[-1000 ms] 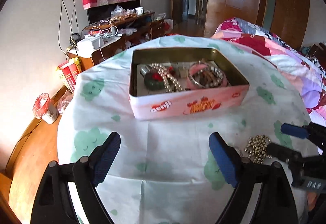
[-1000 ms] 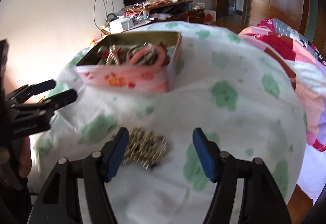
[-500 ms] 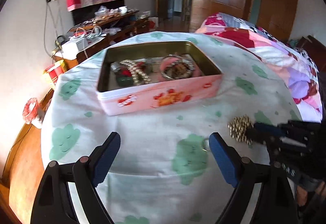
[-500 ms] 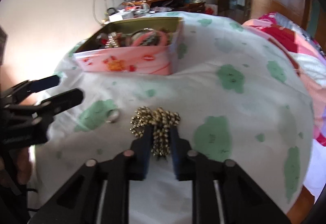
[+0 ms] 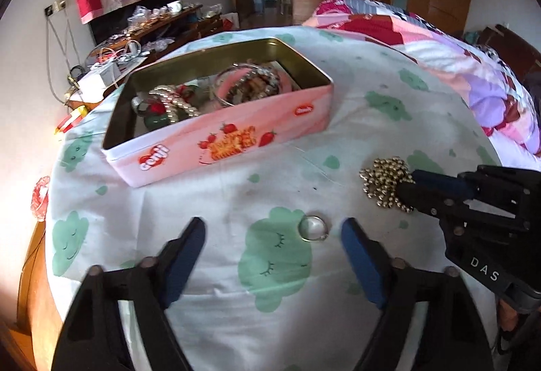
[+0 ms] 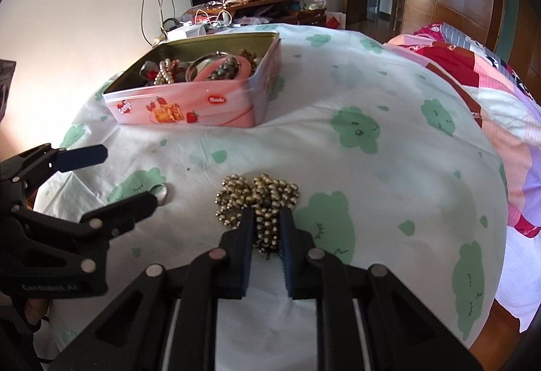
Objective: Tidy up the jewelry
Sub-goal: 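Close the left gripper on the silver ring while the right gripper holds the gold chain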
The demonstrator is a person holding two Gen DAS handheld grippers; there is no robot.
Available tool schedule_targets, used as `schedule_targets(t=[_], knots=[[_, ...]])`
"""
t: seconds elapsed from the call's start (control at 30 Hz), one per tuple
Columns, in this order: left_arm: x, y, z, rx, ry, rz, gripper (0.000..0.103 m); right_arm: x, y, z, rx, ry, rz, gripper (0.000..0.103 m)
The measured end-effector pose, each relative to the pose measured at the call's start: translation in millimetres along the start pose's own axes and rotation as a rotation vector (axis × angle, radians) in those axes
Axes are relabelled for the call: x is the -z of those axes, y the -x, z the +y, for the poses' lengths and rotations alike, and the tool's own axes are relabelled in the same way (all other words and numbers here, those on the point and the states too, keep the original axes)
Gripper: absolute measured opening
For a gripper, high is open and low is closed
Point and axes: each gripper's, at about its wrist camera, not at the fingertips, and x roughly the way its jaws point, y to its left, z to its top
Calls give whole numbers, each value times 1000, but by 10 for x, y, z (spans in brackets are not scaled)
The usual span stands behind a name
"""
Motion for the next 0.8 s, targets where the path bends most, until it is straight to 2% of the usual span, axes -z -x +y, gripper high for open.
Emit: schedule_targets(t=[0.03, 0.1, 0.37, 0.4, 0.43, 0.5, 0.8], knots=[[4, -21, -7, 8, -3, 12, 66, 9, 3, 3, 1, 1, -1, 17], [7, -68, 1, 29, -2, 39, 61, 11, 5, 5, 2, 2, -1, 17], [8, -84, -42, 44, -31, 38, 61, 16, 7, 6, 5, 7, -2, 17], [6, -79, -57, 48, -41, 35, 53, 13, 5, 8, 5, 5, -2, 17], [8, -66, -71, 54, -53, 27, 37, 13, 5, 9, 5, 6, -1, 17], [23, -43, -96, 68, -70, 14, 21, 15, 7, 13, 4, 9, -2, 17], [63, 17, 53, 77, -20, 1, 20, 18, 31, 41, -13, 14, -9, 17]])
